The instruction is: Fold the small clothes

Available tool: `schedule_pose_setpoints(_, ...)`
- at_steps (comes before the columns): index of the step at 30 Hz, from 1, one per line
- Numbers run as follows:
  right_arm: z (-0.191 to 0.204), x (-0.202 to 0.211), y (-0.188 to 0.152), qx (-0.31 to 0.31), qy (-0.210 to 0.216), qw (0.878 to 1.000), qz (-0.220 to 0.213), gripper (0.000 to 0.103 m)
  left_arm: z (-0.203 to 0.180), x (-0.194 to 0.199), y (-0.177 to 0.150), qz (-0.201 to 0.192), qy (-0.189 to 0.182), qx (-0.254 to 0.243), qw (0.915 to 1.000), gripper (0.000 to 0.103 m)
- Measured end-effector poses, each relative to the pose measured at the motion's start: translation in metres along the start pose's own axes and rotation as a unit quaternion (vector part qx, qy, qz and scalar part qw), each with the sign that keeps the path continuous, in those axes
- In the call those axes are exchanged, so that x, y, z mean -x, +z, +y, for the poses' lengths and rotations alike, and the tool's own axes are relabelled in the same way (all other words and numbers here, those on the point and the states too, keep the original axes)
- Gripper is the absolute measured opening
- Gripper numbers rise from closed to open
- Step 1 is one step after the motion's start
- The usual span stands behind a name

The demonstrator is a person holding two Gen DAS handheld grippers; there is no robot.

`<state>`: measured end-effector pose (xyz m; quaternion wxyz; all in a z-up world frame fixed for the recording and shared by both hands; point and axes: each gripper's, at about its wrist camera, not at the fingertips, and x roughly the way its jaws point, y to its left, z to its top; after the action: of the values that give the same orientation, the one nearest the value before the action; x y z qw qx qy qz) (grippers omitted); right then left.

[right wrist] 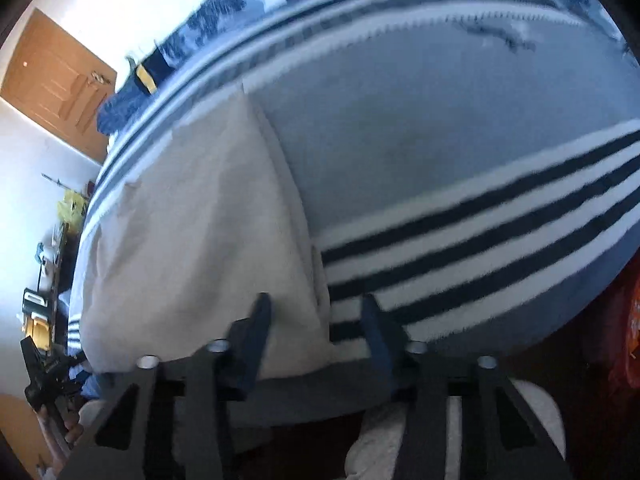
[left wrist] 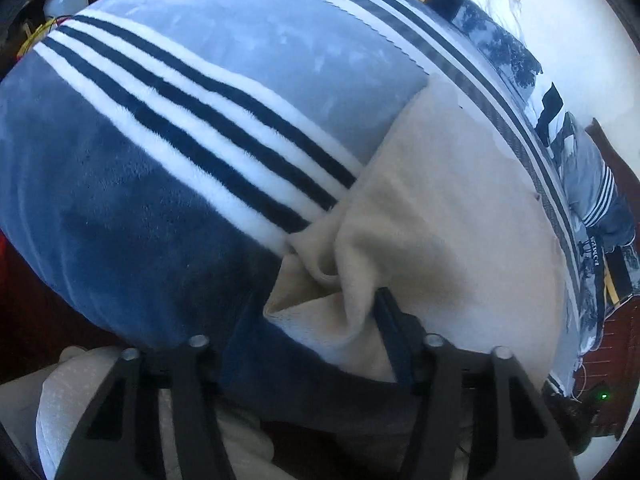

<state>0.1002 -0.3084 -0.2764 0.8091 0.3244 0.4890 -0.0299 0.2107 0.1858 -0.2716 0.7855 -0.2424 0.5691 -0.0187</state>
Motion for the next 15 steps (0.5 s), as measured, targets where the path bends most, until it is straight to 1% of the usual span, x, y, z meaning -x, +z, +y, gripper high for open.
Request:
schedule_pose_setpoints(1, 0.002, -0.002, 0.0, 0.007, 0.0, 1.0, 0.004, 0.023, 0.0, 0.0, -0.001, 0.002, -0.008, 0.002, 1.0, 0.039)
schedule_pose_setpoints(2, 0.005, -0.004, -0.001, 0.017, -0.009, 1.0, 0.009, 0.011, 0.001, 0.001, -0.003, 0.003, -0.017, 0.001, 0.9998, 0.022)
schedule_pose_setpoints(3, 0.007, -0.003, -0.003, 0.024, -0.024, 0.999, 0.006, 0.007, 0.0, 0.002, -0.006, 0.001, -0.029, -0.002, 0.9996, 0.015)
schedule_pose_setpoints(5, 0.013, 0.003, -0.006, 0.037, -0.061, 0.997, -0.009, 0.003, -0.001, 0.008, -0.011, -0.022, -0.025, -0.005, 0.9994, 0.012)
schedule_pose_setpoints(7, 0.013, 0.001, -0.009, 0.042, -0.088, 0.995, -0.013, 0.001, 0.0, 0.011, -0.012, -0.033, -0.015, -0.002, 0.9994, 0.012)
schedule_pose_setpoints(8, 0.011, -0.005, -0.008, 0.043, -0.119, 0.992, -0.003, 0.0, 0.003, 0.009, -0.012, -0.029, -0.009, 0.004, 0.9995, 0.012)
schedule_pose_setpoints(9, 0.008, -0.009, -0.007, 0.037, -0.138, 0.99, 0.002, 0.0, 0.006, 0.003, -0.01, -0.016, -0.01, 0.012, 0.9997, 0.012)
schedule_pose_setpoints(10, 0.005, -0.013, -0.005, 0.029, -0.143, 0.989, 0.008, 0.0, 0.007, -0.001, -0.009, -0.007, -0.012, 0.018, 0.9997, 0.013)
schedule_pose_setpoints(11, 0.005, -0.013, -0.003, 0.025, -0.141, 0.99, 0.008, 0.0, 0.008, -0.004, -0.009, 0.0, -0.014, 0.021, 0.9997, 0.017)
schedule_pose_setpoints(12, 0.008, -0.01, -0.003, 0.03, -0.134, 0.991, -0.001, 0.0, 0.009, -0.005, -0.008, 0.003, -0.012, 0.023, 0.9997, 0.018)
schedule_pose_setpoints(13, 0.011, -0.004, -0.003, 0.036, -0.12, 0.992, -0.013, 0.0, 0.009, -0.003, -0.009, 0.001, -0.015, 0.023, 0.9996, 0.021)
schedule_pose_setpoints(14, 0.013, 0.005, -0.004, 0.037, -0.107, 0.993, -0.027, 0.0, 0.008, -0.001, -0.01, 0.0, -0.015, 0.021, 0.9997, 0.03)
schedule_pose_setpoints(15, 0.016, 0.014, -0.005, 0.036, -0.102, 0.993, -0.038, 0.001, 0.007, 0.003, -0.012, -0.005, -0.016, 0.018, 0.9997, 0.039)
